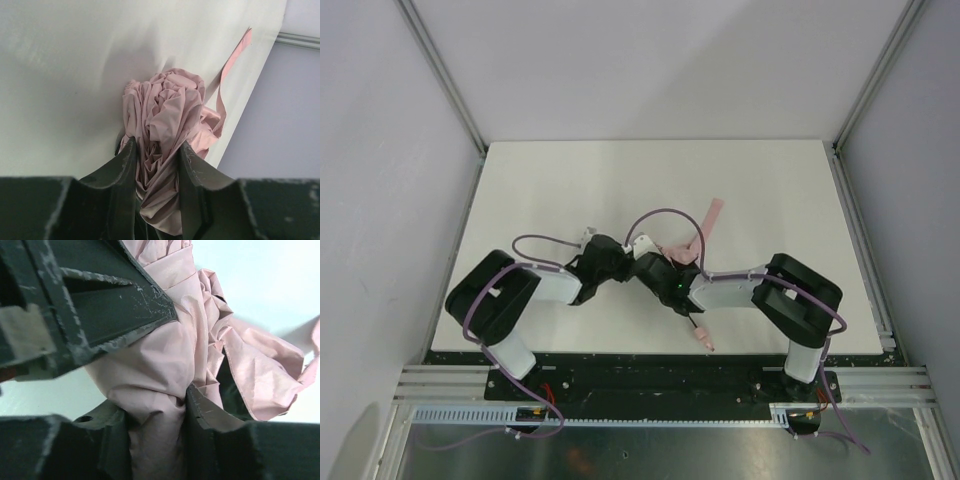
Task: Put away the umbrella
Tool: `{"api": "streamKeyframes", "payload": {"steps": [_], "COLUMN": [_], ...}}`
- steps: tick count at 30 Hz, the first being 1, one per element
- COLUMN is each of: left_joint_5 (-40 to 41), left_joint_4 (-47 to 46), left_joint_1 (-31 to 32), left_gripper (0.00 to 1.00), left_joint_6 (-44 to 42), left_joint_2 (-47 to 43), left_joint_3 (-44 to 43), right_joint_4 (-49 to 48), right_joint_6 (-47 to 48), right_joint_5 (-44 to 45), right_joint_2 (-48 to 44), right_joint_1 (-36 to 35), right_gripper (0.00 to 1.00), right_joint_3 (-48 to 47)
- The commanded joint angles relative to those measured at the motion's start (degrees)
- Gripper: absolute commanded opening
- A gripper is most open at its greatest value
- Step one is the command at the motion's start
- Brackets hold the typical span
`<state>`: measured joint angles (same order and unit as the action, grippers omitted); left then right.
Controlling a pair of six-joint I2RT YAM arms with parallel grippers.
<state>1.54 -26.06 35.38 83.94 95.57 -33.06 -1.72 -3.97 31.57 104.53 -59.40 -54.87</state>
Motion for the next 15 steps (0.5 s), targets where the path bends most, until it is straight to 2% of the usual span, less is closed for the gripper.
{"api": "streamKeyframes", "payload": {"steps": [1, 3, 4, 6, 8, 12, 15], "left_joint_5": [0.59, -0.08, -0.2, -0.72, -2.15, -6.28, -8.12], "left_joint_4": [9.4, 7.4, 6.93, 6.38, 5.9, 5.4, 3.94], "left_joint_1": [-1.27, -2.08, -2.51, -3.43, -4.58, -6.2, -6.43], "left_gripper": [0.03, 0.2, 0.32, 0.53, 0.69, 0.94, 0.99], "left_joint_6": [-2.54, -2.75, -3.05, -3.67, -4.46, -5.17, -4.9], "left_joint_2": [0.42, -2.18, -3.96, -7.59, -10.38, -14.65, -17.47], "left_joint_3": [6.1, 7.73, 8.44, 9.74, 10.84, 12.81, 14.2], "right_joint_4": [1.77, -0.47, -1.27, -2.48, -3.07, -2.98, -2.11], "right_joint_6": [-1.21, 0.78, 1.45, 2.77, 3.47, 2.97, 1.83], "right_joint_5": [-14.12, -20.99, -25.54, -36.79, -46.81, -62.41, -69.29], "right_joint_2": [4.96, 3.79, 3.15, 2.31, 2.22, 4.42, 7.18], "right_joint_1": [4.23, 6.85, 8.69, 12.82, 16.02, 20.03, 21.14], "right_gripper": [0.01, 0.0, 0.0, 0.0, 0.0, 0.0, 0.0], "right_joint_3": [7.15, 8.03, 8.29, 8.66, 8.58, 7.17, 5.77]}}
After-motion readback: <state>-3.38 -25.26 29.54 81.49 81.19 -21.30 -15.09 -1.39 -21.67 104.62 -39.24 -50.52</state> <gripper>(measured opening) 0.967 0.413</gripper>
